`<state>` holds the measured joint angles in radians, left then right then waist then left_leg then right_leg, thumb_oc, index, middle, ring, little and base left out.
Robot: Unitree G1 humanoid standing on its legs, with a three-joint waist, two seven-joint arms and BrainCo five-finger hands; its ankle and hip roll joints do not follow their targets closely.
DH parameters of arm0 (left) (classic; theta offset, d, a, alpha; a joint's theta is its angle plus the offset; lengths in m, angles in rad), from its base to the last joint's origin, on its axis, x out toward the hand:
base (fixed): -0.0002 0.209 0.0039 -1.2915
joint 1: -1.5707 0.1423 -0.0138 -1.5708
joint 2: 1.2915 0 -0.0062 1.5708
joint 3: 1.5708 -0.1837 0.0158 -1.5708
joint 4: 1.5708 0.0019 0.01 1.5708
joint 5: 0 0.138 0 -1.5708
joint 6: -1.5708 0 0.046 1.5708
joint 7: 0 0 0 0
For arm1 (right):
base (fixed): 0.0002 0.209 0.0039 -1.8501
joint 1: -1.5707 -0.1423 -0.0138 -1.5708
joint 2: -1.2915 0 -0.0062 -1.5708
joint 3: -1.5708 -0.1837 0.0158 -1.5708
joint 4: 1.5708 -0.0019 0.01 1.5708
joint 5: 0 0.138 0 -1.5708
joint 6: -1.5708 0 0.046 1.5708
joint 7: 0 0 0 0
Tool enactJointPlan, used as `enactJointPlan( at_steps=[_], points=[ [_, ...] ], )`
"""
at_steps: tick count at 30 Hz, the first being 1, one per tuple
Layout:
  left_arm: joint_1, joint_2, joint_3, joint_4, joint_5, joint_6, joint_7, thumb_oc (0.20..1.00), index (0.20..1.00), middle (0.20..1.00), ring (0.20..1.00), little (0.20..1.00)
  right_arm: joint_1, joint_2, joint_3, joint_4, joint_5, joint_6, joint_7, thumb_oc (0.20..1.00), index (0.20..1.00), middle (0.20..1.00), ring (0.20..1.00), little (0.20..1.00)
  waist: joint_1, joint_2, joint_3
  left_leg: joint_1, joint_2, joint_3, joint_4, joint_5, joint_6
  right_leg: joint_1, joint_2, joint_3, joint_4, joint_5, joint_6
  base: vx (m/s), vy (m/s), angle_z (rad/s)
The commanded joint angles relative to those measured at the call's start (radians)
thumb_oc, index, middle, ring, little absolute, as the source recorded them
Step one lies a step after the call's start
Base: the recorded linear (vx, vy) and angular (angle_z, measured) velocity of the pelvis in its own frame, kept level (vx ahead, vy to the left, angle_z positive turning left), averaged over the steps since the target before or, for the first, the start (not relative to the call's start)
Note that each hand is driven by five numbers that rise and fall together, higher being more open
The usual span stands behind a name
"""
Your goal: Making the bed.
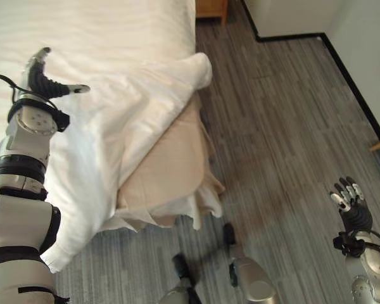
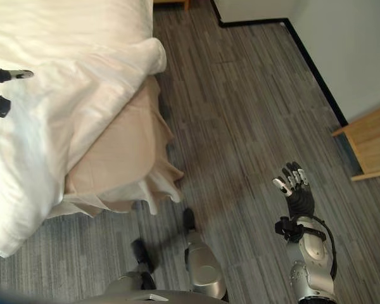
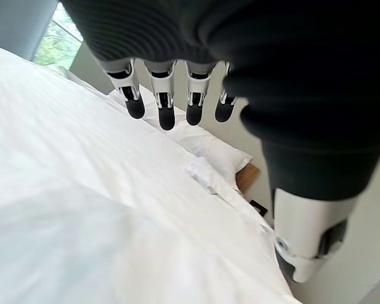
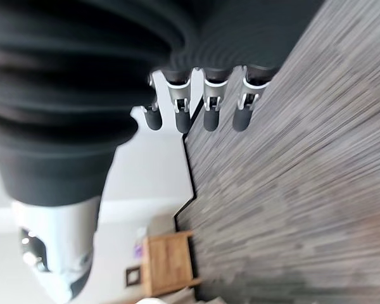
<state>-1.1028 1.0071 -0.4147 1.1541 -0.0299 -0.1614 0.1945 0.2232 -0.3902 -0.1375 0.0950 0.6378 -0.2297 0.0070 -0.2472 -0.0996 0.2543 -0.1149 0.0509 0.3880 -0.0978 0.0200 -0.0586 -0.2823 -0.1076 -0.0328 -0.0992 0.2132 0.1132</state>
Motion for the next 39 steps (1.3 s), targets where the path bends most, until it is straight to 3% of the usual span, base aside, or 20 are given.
enactJointPlan(
  at_steps=[1, 21, 28, 37, 38, 39],
  points=[
    [-0.148, 0.102, 0.028, 0.018, 0.024, 0.004, 0.069, 1.000, 1.000, 1.000, 1.000, 1.000, -0.042, -0.014, -0.053, -0.057, 0.021, -0.017, 0.015, 1.000, 1.000, 1.000, 1.000, 1.000, 0.037, 0.038, 0.044, 0.006, 0.023, 0.042, 0.011, 0.050, -0.014, 0.075, -0.029, -0.042, 0.012, -0.033, 0.092, 0.03, -0.015, -0.19],
    [-0.100, 0.113, 0.041, 0.034, 0.067, 0.051, 0.020, 1.000, 1.000, 1.000, 1.000, 1.000, -0.040, -0.049, -0.042, -0.099, -0.068, 0.018, 0.016, 1.000, 1.000, 1.000, 1.000, 1.000, 0.057, 0.043, 0.090, -0.013, 0.028, 0.010, 0.011, 0.053, -0.021, 0.072, -0.023, -0.079, 0.014, -0.057, 0.081, 0.01, -0.015, 0.03],
    [-0.049, 0.125, 0.084, 0.039, -0.011, 0.046, -0.013, 1.000, 1.000, 1.000, 1.000, 1.000, -0.029, -0.059, -0.052, -0.133, -0.106, 0.021, 0.006, 1.000, 1.000, 1.000, 1.000, 1.000, 0.042, 0.007, 0.136, -0.078, 0.043, 0.006, 0.011, 0.072, -0.028, 0.007, -0.008, -0.070, 0.012, -0.033, 0.079, -0.03, -0.032, 0.03],
    [0.051, 0.093, 0.146, 0.067, 0.009, 0.067, -0.034, 1.000, 1.000, 1.000, 1.000, 1.000, 0.001, -0.042, -0.033, -0.158, -0.157, 0.037, 0.011, 1.000, 1.000, 1.000, 1.000, 1.000, 0.030, -0.035, 0.161, -0.119, 0.057, 0.023, 0.011, 0.080, -0.035, -0.050, 0.017, -0.040, 0.012, -0.016, 0.078, -0.01, -0.004, -0.07],
    [0.085, 0.075, 0.171, 0.074, -0.001, 0.070, -0.057, 1.000, 1.000, 1.000, 1.000, 1.000, -0.001, -0.039, -0.032, -0.154, -0.158, 0.040, 0.013, 1.000, 1.000, 1.000, 1.000, 1.000, 0.035, -0.033, 0.158, -0.105, 0.060, 0.009, 0.011, 0.049, -0.042, -0.040, 0.021, -0.028, 0.012, -0.040, 0.086, 0.08, 0.050, -0.17],
    [0.091, 0.074, 0.176, 0.072, -0.001, 0.070, -0.057, 0.718, 0.718, 0.718, 0.718, 0.718, 0.000, -0.042, -0.032, -0.154, -0.158, 0.040, 0.013, 1.000, 1.000, 1.000, 1.000, 1.000, 0.034, -0.032, 0.157, -0.104, 0.060, 0.010, 0.011, 0.048, -0.042, -0.039, 0.022, -0.026, 0.012, -0.040, 0.086, 0.00, 0.011, -0.20]
  ],
)
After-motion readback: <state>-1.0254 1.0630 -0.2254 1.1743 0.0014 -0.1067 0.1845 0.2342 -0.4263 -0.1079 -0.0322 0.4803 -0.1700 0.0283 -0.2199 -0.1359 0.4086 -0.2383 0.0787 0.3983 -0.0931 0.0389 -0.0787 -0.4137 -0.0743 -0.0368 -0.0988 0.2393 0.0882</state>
